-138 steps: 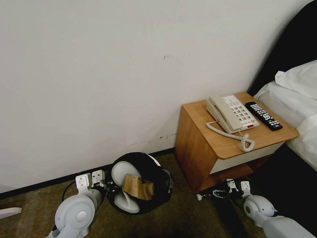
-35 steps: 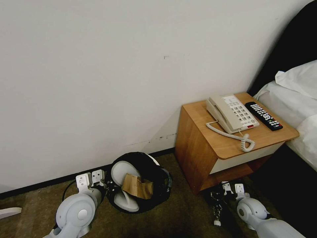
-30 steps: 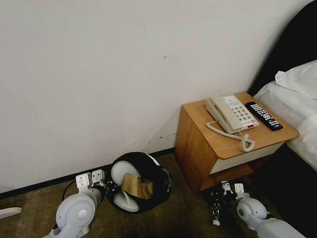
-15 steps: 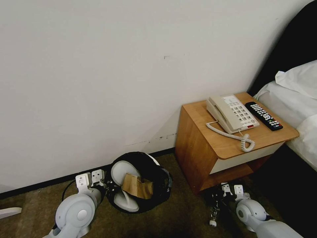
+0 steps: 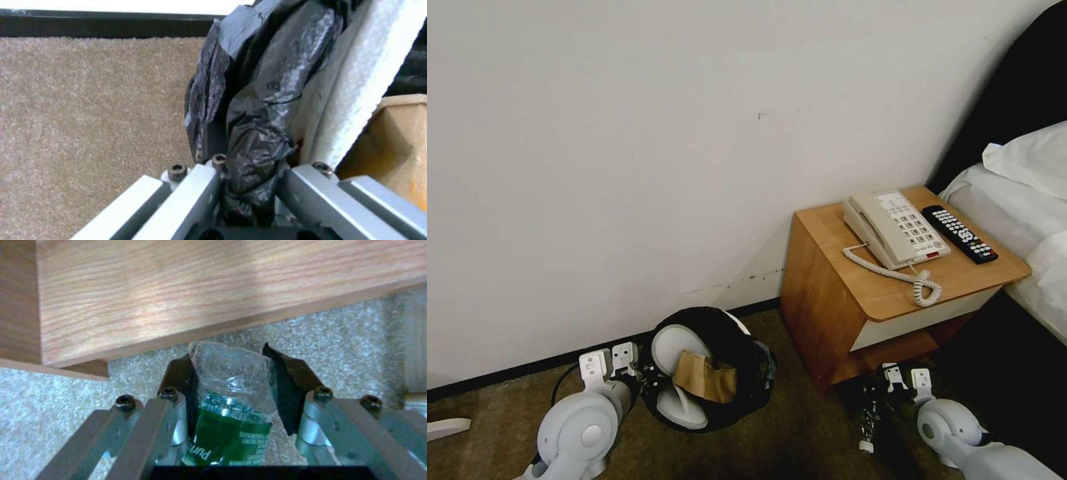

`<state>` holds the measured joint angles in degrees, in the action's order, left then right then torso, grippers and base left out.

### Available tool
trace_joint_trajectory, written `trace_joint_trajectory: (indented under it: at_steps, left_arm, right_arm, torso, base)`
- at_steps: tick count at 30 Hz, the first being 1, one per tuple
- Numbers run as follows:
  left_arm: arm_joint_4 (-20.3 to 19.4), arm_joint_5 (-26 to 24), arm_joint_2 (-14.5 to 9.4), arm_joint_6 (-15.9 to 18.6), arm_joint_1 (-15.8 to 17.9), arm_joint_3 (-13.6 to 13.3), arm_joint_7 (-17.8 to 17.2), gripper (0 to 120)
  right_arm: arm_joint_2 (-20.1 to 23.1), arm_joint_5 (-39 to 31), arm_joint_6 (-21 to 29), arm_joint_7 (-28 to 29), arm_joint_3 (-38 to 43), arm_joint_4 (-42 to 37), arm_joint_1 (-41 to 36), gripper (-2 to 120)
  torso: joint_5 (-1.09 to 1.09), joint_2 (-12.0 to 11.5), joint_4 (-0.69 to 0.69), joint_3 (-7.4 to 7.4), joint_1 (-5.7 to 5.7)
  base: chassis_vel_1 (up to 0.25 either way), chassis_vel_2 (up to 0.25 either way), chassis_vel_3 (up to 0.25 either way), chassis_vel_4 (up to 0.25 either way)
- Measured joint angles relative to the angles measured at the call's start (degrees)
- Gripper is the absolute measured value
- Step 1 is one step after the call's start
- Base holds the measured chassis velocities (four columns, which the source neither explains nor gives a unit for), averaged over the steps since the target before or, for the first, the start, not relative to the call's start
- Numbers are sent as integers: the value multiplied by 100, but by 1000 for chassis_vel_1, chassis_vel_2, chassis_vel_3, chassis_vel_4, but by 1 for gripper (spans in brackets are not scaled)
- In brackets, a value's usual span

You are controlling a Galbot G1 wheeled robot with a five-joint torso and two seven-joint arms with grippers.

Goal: Pick up the trash bin, then pick up the garbage from the floor and place it into the trash bin.

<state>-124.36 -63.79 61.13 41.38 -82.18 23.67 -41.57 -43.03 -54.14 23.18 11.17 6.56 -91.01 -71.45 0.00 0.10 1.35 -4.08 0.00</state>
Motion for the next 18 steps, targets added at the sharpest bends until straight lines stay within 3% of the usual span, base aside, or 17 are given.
trace_joint_trajectory:
  at_steps: [18]
  left_arm:
    - [-63, -18, -54, 12, 35, -10, -18, 0]
  right_arm:
    - [446, -13, 89, 56, 654, -652, -824, 32]
  torso:
    - [1, 0, 1, 0, 0]
  base:
    - [0, 0, 0, 0]
